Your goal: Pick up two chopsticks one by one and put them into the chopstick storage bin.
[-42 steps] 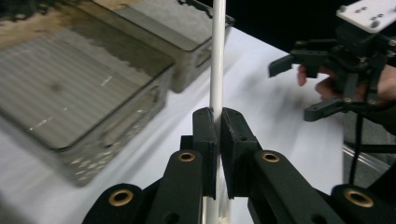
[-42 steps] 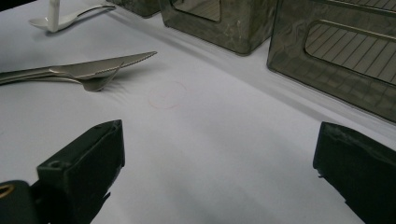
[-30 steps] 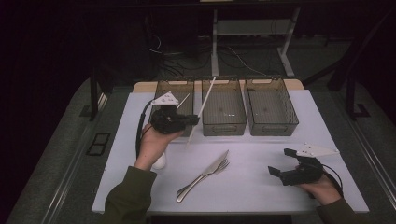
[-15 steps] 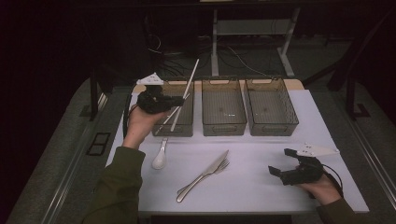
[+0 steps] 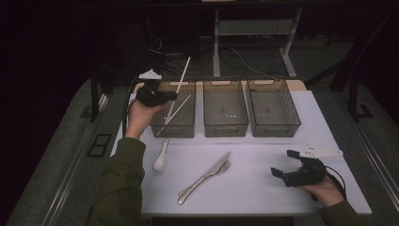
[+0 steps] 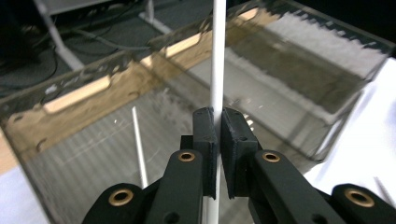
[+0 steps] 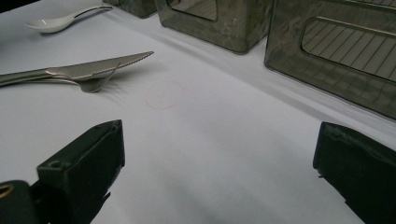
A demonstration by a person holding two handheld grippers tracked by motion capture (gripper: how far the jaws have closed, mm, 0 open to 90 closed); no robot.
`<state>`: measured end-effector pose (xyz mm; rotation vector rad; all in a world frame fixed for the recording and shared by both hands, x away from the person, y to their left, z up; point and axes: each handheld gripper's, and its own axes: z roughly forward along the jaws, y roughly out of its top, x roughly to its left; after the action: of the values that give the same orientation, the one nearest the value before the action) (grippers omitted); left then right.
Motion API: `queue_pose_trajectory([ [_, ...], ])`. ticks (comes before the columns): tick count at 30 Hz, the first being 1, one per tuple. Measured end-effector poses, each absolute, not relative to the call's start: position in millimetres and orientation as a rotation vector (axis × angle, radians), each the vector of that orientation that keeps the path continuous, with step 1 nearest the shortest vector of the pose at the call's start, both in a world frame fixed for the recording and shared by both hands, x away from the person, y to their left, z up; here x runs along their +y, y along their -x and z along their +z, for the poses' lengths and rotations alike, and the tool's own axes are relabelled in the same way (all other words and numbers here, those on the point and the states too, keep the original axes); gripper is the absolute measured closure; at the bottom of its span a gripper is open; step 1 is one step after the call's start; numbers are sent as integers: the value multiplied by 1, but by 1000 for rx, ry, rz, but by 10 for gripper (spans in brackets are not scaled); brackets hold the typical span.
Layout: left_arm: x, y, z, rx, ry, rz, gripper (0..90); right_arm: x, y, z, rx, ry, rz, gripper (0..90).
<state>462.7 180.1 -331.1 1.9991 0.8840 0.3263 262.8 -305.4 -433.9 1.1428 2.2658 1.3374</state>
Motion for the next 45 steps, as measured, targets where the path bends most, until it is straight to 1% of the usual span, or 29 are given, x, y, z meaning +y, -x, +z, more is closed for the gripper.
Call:
queue_pose_trajectory([
  [10,182,-476,-353,1014,-2110,298,837,-306,-263,-434,2265,-1145,1337,20],
  [23,178,-485,-383,1128,-2192,287,836,-306,-263,-434,2265,-1147,1336,20],
  [33,170,-493,-392,1244,-2204,306,832,-308,-263,-434,2261,-1146,1339,20],
  [39,168,-493,-393,1245,-2217,306,824,-308,-263,-433,2259,-1143,1341,20],
  [45,169,-493,-396,1251,-2227,276,811,-307,-263,-434,2261,-1140,1338,20],
])
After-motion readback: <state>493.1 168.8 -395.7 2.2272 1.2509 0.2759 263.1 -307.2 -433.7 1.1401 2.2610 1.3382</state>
